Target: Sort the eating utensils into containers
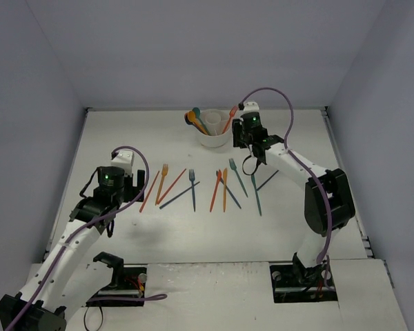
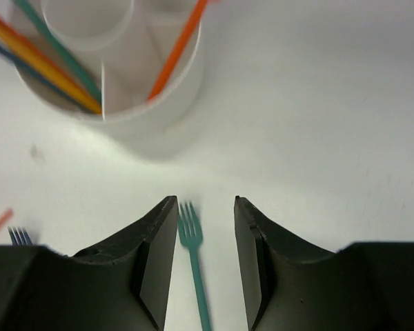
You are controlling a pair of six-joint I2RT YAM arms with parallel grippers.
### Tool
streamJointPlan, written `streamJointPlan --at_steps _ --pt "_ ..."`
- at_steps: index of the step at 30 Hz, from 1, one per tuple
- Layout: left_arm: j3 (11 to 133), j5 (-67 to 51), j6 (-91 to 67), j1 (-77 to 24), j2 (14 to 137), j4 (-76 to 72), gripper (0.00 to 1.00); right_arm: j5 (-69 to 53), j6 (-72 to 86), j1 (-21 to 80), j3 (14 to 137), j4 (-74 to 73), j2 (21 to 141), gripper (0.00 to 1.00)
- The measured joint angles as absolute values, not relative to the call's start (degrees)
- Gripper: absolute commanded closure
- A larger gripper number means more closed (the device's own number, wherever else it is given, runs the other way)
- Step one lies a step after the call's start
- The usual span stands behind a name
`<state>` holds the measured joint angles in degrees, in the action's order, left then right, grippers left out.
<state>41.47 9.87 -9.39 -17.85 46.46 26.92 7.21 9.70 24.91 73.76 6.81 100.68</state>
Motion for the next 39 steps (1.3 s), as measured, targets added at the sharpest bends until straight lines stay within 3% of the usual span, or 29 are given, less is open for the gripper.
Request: streamJointPlan --at_steps 9,27,32,37,39 --pt "41.47 9.39 -9.39 -18.03 46.44 26.93 0.18 -1.19 8.74 25.79 72.14 -9.67 101.94 0.64" --pt "41.47 9.21 -9.41 -18.41 46.44 26.94 0.18 -2.85 7.18 26.35 76.02 -12.62 113.85 0.7" --pt "41.47 9.21 -9.41 -18.41 46.44 26.95 0.18 -2.08 6.93 26.35 77.68 -12.68 115.12 0.8" --pt "41.47 9.22 -9.4 -18.41 46.44 26.95 0.18 -1.9 6.94 26.35 78.28 -12.64 115.54 1.0" --pt "41.47 9.23 -9.41 -18.41 46.44 26.94 0.18 -1.87 6.94 26.35 78.67 -12.88 115.63 1.0"
